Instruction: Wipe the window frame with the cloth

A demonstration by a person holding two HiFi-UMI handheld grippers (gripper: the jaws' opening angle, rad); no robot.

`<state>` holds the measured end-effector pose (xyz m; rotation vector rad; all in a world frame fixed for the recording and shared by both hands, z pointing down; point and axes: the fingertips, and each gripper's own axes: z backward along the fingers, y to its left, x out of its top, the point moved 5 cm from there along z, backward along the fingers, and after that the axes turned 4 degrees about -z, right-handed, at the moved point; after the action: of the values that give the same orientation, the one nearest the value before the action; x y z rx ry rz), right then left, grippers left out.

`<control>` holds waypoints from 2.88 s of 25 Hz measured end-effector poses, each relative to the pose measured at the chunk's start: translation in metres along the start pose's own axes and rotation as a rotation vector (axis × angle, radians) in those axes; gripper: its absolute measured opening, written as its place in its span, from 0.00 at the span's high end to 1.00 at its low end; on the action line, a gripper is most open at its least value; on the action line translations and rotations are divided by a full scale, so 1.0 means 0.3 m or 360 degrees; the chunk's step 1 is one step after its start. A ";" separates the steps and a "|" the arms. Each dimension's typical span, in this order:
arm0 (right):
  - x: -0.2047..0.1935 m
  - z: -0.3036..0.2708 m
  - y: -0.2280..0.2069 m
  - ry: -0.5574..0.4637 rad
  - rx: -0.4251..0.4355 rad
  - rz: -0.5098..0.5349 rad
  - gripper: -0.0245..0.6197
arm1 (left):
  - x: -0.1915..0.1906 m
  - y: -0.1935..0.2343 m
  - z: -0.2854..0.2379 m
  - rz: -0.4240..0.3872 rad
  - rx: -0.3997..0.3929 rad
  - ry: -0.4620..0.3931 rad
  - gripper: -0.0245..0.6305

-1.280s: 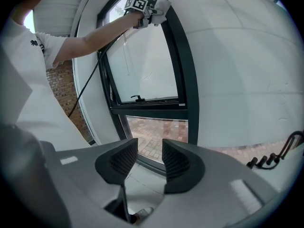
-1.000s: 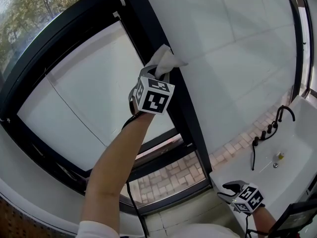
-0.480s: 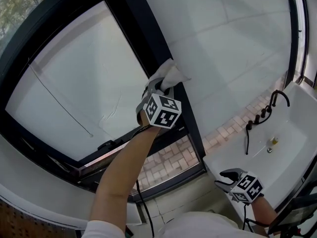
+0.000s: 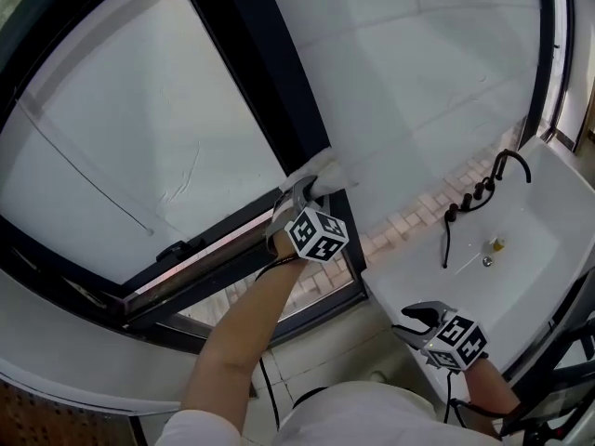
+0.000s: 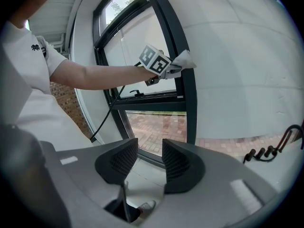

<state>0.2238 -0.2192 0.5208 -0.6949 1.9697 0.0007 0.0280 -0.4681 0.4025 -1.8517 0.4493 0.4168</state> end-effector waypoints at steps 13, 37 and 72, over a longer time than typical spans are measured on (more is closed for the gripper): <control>-0.026 0.018 -0.022 0.0066 -0.0023 -0.0030 0.71 | -0.231 -0.373 -0.112 0.0091 -0.0187 0.0188 0.82; 0.068 -0.125 0.040 0.0220 0.0044 0.0118 0.71 | -0.560 -0.328 0.046 0.1063 -0.0100 0.0156 0.82; 0.252 -0.761 0.886 0.0376 0.0356 0.0418 0.71 | -2.137 0.241 1.252 0.0712 0.0498 0.0895 0.82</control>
<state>-0.1128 -0.0988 0.4951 -0.2981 2.2330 -0.1459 -0.5865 -0.0680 0.5433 -1.5346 1.2518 0.0975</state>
